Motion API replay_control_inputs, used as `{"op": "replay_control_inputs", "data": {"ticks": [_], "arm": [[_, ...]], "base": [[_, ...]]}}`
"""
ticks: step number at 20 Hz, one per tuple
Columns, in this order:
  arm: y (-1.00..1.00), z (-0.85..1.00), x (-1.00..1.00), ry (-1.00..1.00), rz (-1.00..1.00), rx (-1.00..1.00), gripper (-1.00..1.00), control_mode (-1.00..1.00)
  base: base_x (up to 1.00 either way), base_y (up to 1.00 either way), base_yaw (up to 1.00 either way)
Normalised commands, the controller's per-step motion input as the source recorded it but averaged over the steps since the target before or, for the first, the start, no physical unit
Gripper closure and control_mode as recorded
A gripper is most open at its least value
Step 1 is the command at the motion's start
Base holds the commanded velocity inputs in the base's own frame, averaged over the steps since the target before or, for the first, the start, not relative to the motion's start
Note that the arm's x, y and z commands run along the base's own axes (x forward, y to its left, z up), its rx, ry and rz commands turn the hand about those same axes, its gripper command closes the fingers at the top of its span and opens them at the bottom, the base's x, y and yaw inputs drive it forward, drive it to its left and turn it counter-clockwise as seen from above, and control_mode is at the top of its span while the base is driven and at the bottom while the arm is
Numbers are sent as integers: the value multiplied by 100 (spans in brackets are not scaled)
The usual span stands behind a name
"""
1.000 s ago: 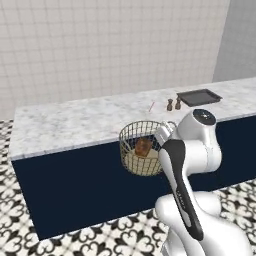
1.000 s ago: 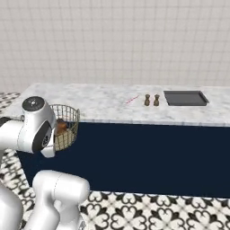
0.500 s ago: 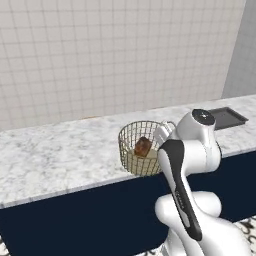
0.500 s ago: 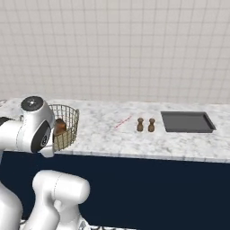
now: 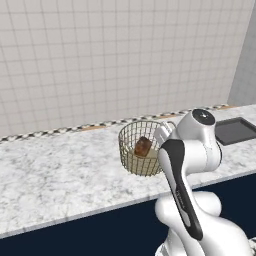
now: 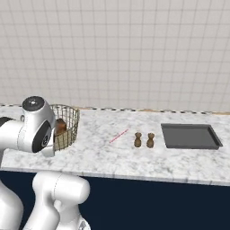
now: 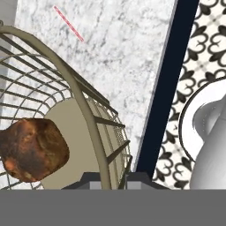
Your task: Open the cabinet, pick up the bread from the cabinet and place it in the basket. Then move the basket to the dining counter.
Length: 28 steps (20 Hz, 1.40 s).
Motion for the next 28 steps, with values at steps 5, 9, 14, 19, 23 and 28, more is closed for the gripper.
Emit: {"op": "replay_control_inputs", "data": {"ticks": [5,9,14,19,23,28], "arm": [[0,-27,76,0,0,0,100,-100],[0,-48,100,14,0,-1,100,-100],[-4,-63,100,20,-4,-3,100,-100],[0,-53,74,-7,-3,0,100,-100],[0,-66,67,-7,-1,0,100,-100],[0,-20,44,3,-2,0,-100,-100]], "base": [[6,0,0],[0,0,0],[0,0,0],[0,0,0],[0,0,0],[0,0,0]]}}
